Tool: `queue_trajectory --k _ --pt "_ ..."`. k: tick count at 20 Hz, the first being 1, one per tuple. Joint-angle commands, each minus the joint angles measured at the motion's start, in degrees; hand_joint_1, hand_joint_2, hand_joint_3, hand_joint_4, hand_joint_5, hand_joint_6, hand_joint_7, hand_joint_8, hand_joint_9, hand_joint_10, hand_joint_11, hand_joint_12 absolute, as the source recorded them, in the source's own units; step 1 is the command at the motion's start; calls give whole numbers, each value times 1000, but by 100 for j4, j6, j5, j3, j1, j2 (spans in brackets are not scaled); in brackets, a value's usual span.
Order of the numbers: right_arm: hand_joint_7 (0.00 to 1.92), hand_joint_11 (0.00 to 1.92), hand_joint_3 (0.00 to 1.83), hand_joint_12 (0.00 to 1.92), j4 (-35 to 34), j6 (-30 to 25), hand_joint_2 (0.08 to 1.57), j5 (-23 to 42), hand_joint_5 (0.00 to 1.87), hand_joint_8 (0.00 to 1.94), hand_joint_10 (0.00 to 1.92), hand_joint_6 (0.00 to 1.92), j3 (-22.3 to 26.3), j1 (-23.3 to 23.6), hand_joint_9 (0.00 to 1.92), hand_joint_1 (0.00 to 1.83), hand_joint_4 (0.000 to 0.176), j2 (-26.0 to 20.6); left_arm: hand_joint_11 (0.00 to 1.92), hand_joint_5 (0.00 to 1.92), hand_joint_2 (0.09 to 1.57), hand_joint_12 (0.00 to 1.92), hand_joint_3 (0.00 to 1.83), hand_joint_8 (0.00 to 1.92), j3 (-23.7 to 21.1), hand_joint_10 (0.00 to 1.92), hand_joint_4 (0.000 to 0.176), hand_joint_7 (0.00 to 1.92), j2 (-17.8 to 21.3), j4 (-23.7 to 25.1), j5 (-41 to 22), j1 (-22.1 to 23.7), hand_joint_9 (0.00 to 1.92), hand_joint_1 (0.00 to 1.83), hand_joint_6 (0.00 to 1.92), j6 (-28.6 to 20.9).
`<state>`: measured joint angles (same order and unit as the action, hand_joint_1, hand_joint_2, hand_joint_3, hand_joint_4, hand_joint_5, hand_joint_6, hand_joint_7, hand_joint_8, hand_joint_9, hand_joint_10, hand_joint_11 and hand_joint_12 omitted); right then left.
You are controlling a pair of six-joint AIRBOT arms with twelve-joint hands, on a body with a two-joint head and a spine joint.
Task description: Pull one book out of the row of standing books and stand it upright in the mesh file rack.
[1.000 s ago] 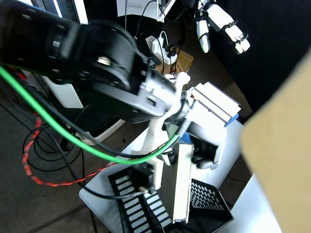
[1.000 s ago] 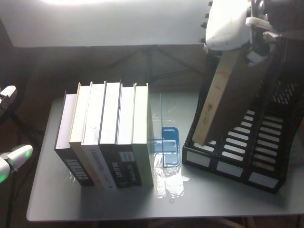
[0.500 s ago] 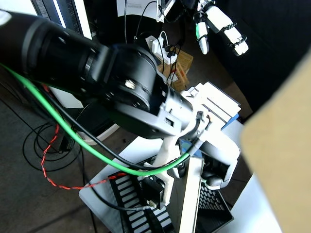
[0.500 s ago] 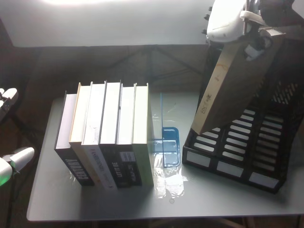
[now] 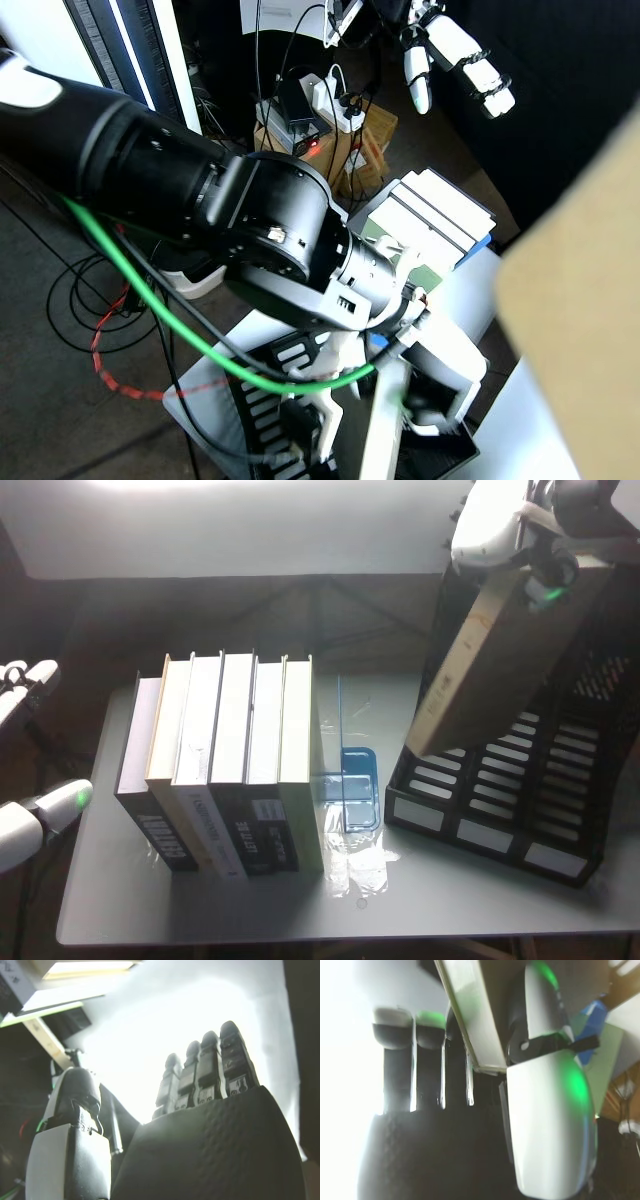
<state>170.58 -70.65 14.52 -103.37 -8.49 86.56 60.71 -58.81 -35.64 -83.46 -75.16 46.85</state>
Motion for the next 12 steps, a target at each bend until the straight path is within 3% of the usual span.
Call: queue_trajectory --k 1,2,3,4,5,7,9,11,12 --pt "290 39 0 1244 199 32 1177 -559 315 268 659 379 -67 43 168 1269 0 -42 0 0 1271 0 3 0 59 0 101 0 -1 -22 -693 36 0 307 0 -14" --pt "290 39 0 1244 199 12 1177 -582 315 268 659 379 -88 17 168 1269 0 -19 0 0 1271 0 3 0 63 0 101 0 -5 -22 -692 38 0 307 0 -15" --pt "326 7 0 1186 199 11 1142 -595 339 88 511 199 -95 -2 177 1263 0 -2 0 0 1273 0 4 0 64 0 102 0 -5 -20 -695 42 0 305 0 -19" --pt "360 1 0 1192 199 11 1106 -606 370 30 450 97 -103 -17 204 1259 0 12 0 0 1277 0 5 0 64 0 100 0 -5 -18 -700 43 0 307 0 -20" --pt "336 0 1 1068 199 11 1108 -608 328 7 418 42 -127 -27 193 1227 0 27 0 0 1277 0 4 0 64 0 103 0 -5 -17 -700 45 0 318 0 -22" --pt "275 0 1 936 199 11 1101 -621 264 0 296 2 -131 -48 194 1161 0 27 0 0 1276 0 2 0 64 0 101 0 -5 -15 -700 45 0 346 0 -28" --pt "203 0 3 657 199 11 1120 -628 159 0 165 0 -139 -82 148 1092 0 28 0 0 1279 0 2 0 64 0 102 0 -7 -15 -701 45 0 355 0 -30" --pt "152 0 1 609 199 11 1118 -628 122 0 127 0 -110 -97 127 1073 0 13 0 0 1277 0 0 0 63 0 96 0 -9 -16 -700 45 0 379 0 -36" --pt "53 0 0 363 199 11 1081 -628 46 0 63 2 -65 -97 74 1009 0 -16 0 0 1273 0 0 0 62 0 101 0 -11 -17 -699 45 0 369 0 -36"
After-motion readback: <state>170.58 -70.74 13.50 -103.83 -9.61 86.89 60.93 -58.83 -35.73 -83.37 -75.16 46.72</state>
